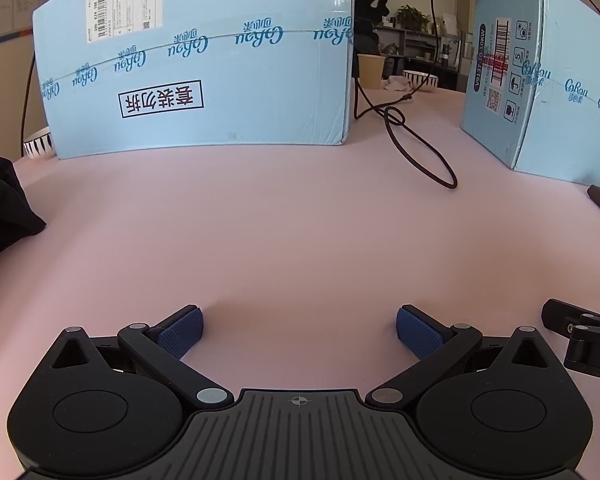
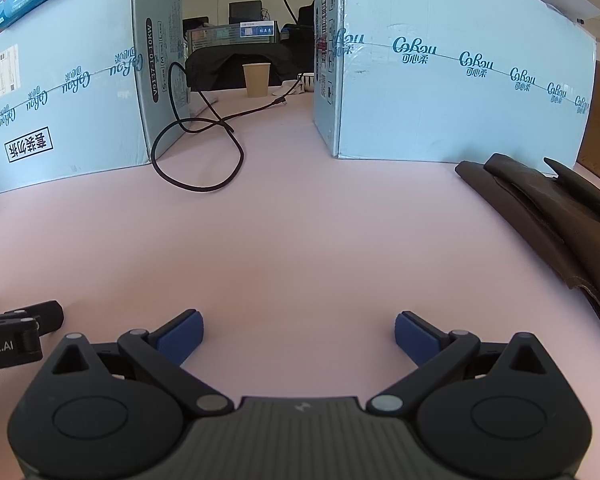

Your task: Fold clothes

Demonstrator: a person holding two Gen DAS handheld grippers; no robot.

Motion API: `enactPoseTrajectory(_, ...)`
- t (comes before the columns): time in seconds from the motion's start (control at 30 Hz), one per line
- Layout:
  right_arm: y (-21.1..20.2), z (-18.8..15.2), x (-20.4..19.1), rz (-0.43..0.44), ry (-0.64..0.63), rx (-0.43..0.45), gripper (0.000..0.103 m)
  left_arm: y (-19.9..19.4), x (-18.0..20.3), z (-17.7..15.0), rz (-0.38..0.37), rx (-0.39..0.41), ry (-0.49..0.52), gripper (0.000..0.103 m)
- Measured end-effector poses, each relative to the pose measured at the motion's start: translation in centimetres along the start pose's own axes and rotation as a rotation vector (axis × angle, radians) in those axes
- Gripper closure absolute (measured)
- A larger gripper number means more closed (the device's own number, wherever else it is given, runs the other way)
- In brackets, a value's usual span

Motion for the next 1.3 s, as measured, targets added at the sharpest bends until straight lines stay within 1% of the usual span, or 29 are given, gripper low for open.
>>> enactPoseTrajectory(0.1, 0.01, -0.05, -0.3, -0.013, -0.016, 0.0, 0.0, -0.03, -0.03, -0.05, 0.0, 0.0, 0.0, 0.0)
enactPoseTrajectory(1.3, -0.12, -0.14, -0.37, -0.014, -0.01, 0.0, 0.0, -0.04, -0.04, -0.1, 0.0, 0.0, 0.0, 0.0)
Point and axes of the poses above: each gripper's, at about its wrist camera, not at the fingertips, and y roughly the way its jaws point, x to its right, z to its top, the point moved 4 cm from there along y, roughly the way its jaws point, and after that the axes turned 10 degrees about y, right-handed, at the moved point
